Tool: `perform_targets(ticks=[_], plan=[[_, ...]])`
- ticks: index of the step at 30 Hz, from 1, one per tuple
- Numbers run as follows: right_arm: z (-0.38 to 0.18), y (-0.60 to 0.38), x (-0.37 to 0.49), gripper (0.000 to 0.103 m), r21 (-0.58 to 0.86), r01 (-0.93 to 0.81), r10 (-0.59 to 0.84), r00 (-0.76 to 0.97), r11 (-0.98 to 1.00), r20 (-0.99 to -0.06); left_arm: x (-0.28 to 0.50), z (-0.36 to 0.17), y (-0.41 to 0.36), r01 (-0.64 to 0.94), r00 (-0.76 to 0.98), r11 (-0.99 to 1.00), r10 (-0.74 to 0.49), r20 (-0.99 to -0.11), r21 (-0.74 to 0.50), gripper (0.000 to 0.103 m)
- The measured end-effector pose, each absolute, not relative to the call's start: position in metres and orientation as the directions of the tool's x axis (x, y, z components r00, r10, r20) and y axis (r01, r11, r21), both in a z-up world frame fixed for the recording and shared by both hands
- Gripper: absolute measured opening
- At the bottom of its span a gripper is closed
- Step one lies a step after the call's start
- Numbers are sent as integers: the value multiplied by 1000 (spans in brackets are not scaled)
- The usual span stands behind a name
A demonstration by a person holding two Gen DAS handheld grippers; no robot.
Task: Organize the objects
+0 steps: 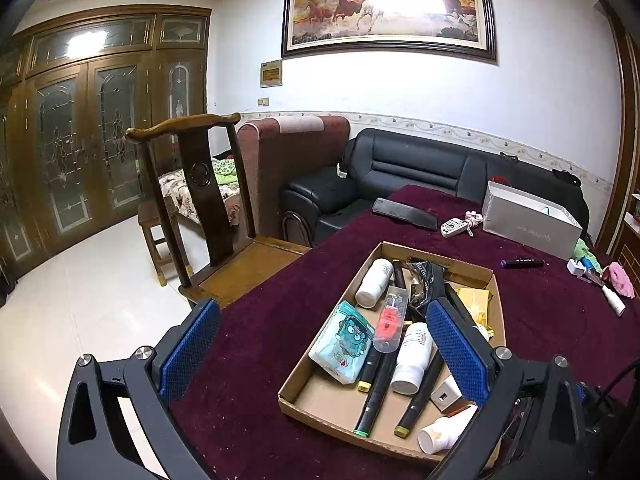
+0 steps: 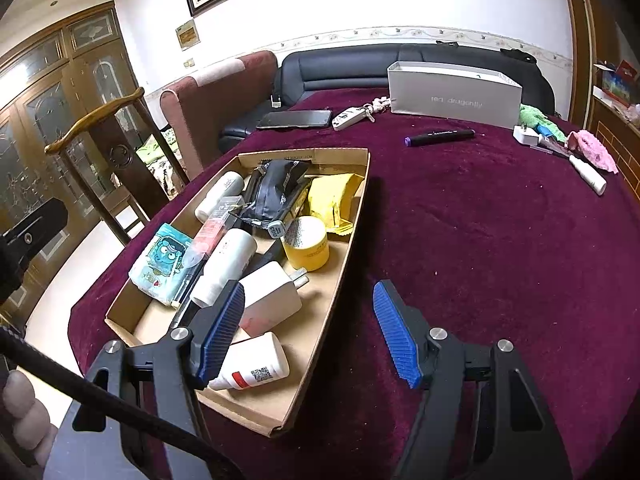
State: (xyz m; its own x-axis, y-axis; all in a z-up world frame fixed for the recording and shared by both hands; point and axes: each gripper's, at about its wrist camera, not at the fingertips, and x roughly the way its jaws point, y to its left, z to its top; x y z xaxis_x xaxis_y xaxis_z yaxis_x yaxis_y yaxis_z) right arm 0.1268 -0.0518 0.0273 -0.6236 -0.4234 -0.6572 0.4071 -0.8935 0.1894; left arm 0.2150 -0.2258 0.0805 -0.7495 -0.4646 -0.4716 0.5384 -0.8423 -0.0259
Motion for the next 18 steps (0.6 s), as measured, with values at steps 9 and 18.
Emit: perform_targets(ticks=[9,18], plan=[[28,-54,129,67,182,413,-423,-625,-892,-657,215,79,-226,535,-749,-845,-461,-476,-23,101],[29,-61,134,67,164,436,-429,-624,-885,-653,216,78,-226,537,-745,-843,-460,-483,-24,101]])
